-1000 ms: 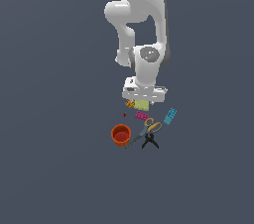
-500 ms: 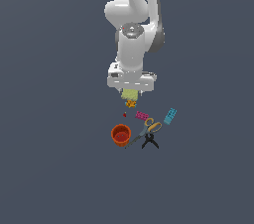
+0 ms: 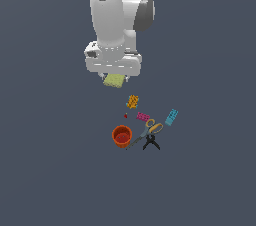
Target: Pick up a designated object from a clutter of objects.
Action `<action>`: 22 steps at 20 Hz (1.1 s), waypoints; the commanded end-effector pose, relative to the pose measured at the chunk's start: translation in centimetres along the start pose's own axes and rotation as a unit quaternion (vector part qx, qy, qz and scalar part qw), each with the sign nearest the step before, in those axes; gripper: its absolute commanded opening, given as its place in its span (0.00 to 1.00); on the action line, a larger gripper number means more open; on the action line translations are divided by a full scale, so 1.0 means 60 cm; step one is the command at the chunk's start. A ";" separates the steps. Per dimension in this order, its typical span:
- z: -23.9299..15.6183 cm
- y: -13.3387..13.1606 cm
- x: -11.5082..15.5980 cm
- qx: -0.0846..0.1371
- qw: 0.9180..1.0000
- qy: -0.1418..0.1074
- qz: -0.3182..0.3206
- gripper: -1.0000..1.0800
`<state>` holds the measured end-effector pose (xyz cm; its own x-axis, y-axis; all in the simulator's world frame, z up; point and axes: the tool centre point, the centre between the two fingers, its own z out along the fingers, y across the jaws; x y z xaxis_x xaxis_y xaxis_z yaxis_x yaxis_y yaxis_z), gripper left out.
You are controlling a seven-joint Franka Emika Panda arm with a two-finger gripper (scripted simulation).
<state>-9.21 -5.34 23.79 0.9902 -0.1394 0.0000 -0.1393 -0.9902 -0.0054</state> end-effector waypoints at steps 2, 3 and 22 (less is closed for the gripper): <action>-0.054 0.041 0.005 0.000 1.000 0.000 0.000 0.00; -0.070 0.053 0.006 0.000 1.000 0.000 0.000 0.00; -0.279 0.212 0.039 -0.003 1.000 0.000 0.001 0.00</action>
<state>-8.73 -18.00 39.89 0.9899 -0.1415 -0.0006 -0.1415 -0.9899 -0.0005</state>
